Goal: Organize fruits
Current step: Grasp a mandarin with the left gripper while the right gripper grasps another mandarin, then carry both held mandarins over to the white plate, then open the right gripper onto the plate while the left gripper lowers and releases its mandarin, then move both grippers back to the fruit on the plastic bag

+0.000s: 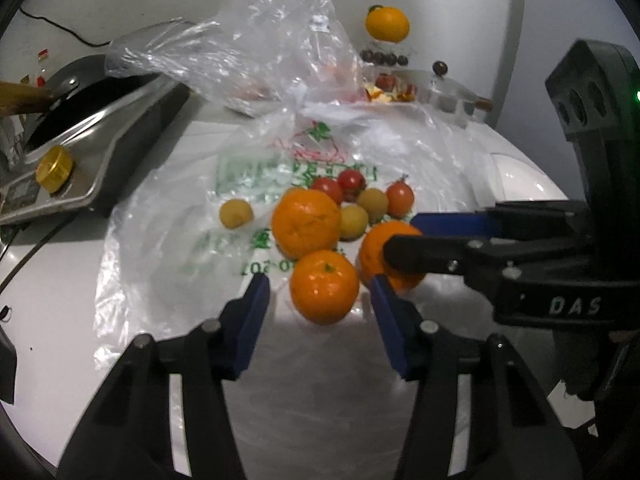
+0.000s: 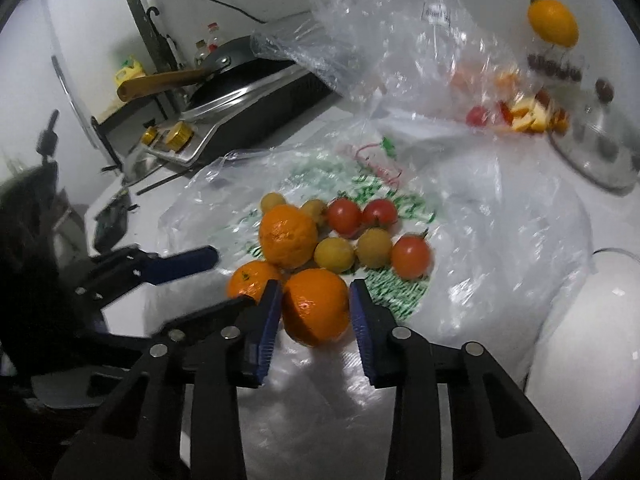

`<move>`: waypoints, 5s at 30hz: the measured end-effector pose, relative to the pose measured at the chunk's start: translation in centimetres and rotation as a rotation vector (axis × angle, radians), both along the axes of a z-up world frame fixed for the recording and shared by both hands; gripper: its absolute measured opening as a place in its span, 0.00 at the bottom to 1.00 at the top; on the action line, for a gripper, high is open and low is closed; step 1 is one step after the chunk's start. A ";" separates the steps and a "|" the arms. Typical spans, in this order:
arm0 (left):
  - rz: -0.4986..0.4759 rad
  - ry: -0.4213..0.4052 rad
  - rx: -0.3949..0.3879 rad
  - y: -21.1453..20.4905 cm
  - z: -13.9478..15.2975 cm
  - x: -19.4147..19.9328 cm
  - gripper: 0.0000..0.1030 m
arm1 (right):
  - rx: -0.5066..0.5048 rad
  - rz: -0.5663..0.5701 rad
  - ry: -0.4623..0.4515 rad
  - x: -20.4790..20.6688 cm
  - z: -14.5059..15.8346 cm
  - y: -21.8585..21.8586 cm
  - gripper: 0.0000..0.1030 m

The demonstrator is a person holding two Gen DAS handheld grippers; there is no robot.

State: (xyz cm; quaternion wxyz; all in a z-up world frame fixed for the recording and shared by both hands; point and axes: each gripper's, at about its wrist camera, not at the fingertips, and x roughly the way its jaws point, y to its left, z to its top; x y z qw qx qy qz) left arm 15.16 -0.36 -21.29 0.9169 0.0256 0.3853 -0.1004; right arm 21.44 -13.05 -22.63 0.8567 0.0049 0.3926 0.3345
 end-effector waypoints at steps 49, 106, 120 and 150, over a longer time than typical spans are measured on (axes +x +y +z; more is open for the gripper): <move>-0.072 -0.123 -0.059 -4.9 5.3 -2.4 0.38 | 0.014 -0.218 -0.180 -4.3 5.5 -10.0 0.37; -0.294 -0.003 -0.035 -23.5 2.1 0.9 0.38 | -0.047 -0.303 -0.226 -4.3 2.2 -24.2 0.47; -0.353 0.034 -0.021 -25.4 1.2 0.6 0.38 | -0.046 -0.367 -0.203 -4.9 1.7 -25.8 0.47; -0.277 -0.042 -0.062 -20.6 4.0 -1.5 0.50 | -0.085 -0.362 -0.231 -6.7 3.1 -22.4 0.47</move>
